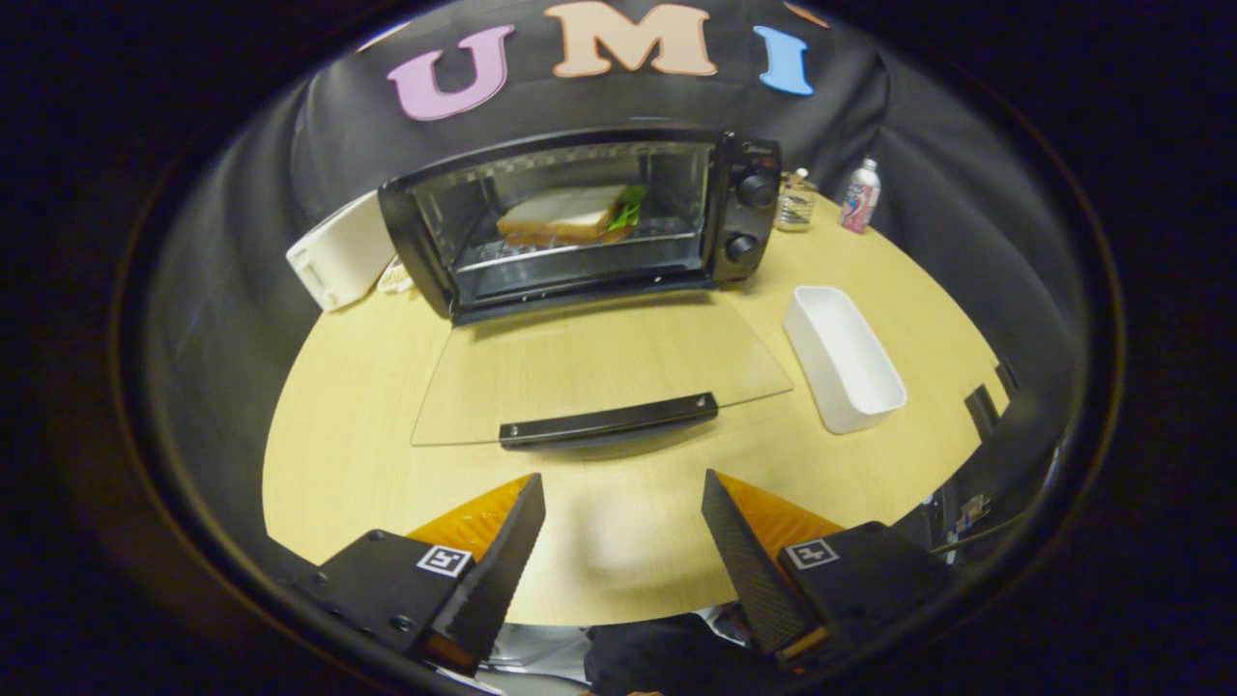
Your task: Open the toaster oven, put the food inside, and close the toaster oven door.
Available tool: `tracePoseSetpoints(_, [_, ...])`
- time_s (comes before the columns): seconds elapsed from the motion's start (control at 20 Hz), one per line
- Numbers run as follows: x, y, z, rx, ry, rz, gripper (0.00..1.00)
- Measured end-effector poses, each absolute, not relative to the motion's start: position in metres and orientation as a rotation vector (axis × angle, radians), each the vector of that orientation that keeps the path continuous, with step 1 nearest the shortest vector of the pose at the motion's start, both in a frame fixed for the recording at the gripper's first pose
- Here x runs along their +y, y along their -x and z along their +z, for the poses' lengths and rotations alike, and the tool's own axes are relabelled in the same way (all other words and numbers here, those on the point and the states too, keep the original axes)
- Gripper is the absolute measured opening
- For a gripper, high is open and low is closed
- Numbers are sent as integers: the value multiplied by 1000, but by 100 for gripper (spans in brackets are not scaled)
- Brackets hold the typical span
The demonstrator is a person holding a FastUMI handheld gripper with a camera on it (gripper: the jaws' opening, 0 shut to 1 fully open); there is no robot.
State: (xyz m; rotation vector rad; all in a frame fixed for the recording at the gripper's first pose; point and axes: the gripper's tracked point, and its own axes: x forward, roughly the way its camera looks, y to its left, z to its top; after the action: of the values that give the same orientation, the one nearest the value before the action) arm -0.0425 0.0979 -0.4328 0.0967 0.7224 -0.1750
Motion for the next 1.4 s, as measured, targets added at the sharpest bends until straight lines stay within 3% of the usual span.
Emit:
tracePoseSetpoints(0.7, [132,6,-445,743,-26,-194,100])
tracePoseSetpoints(1.4, [125,-19,-345,541,42,-205,98])
